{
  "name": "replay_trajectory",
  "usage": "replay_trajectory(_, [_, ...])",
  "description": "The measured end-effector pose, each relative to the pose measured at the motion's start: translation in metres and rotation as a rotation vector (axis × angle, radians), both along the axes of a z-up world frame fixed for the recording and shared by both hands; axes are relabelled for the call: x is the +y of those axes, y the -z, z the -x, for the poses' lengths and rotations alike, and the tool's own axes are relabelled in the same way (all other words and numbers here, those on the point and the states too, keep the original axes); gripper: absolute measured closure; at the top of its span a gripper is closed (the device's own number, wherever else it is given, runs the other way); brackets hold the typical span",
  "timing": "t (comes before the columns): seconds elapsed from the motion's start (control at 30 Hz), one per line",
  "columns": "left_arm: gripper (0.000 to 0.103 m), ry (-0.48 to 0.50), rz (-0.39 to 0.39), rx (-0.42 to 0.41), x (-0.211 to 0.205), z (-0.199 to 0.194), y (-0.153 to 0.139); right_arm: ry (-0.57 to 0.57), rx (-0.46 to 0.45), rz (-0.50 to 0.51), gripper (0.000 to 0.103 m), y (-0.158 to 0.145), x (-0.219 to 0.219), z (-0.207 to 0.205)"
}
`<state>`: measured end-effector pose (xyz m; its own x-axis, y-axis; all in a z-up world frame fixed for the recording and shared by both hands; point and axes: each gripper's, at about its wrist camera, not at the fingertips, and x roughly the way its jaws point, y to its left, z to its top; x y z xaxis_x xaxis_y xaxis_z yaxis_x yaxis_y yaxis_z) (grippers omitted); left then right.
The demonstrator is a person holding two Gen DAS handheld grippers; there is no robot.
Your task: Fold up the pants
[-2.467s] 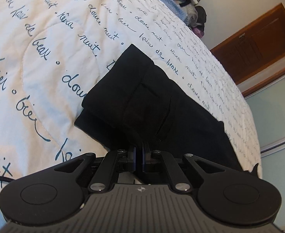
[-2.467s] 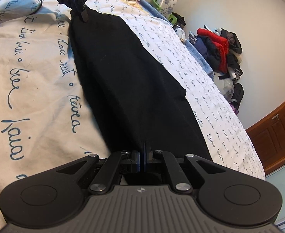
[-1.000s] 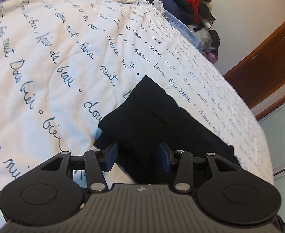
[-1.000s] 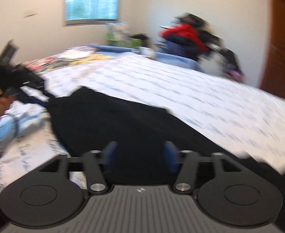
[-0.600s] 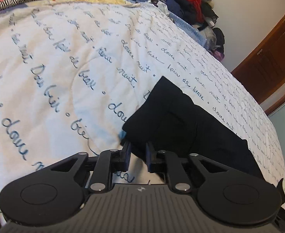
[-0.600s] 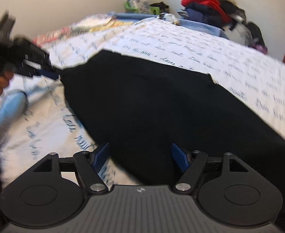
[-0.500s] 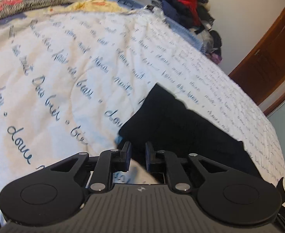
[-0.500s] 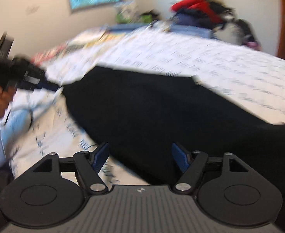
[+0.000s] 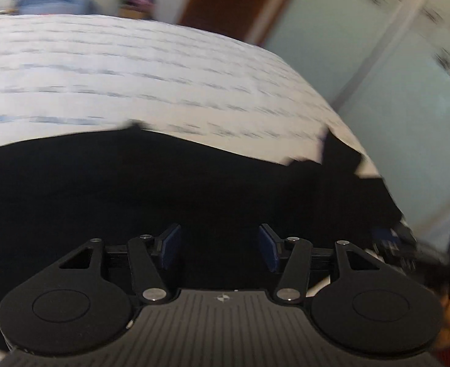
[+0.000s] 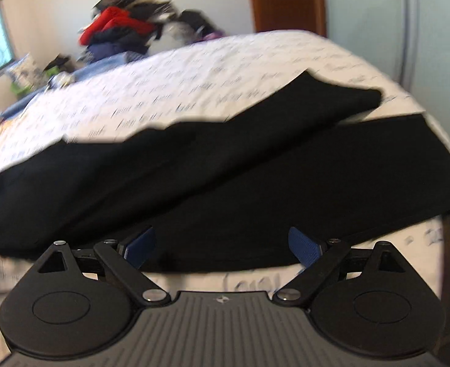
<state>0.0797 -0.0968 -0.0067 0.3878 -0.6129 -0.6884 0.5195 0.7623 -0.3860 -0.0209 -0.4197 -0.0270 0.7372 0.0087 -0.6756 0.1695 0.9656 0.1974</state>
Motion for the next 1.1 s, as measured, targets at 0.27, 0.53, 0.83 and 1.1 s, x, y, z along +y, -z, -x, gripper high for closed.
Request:
replay_trajectory(0.27, [0.038,0.253,-0.021,-0.001,-0.106,0.006,0.037,0.230,-0.091,0.041,0.000,-0.036,-0.038,-0.082])
replay_trajectory(0.53, [0.033,0.340,-0.085,-0.110,-0.139,0.017,0.052,0.429,0.038,0.168,0.000,-0.003,-0.071,-0.205])
replay_trajectory(0.83, [0.046,0.446,-0.159,-0.266,-0.156,0.031,0.056,0.447,0.057,0.179,0.077,0.011,-0.083,-0.234])
replay_trajectory(1.1, [0.076,0.443,-0.173,-0.317,-0.160,0.032,0.055,0.497,-0.096,0.036,0.097,-0.017,-0.105,-0.160])
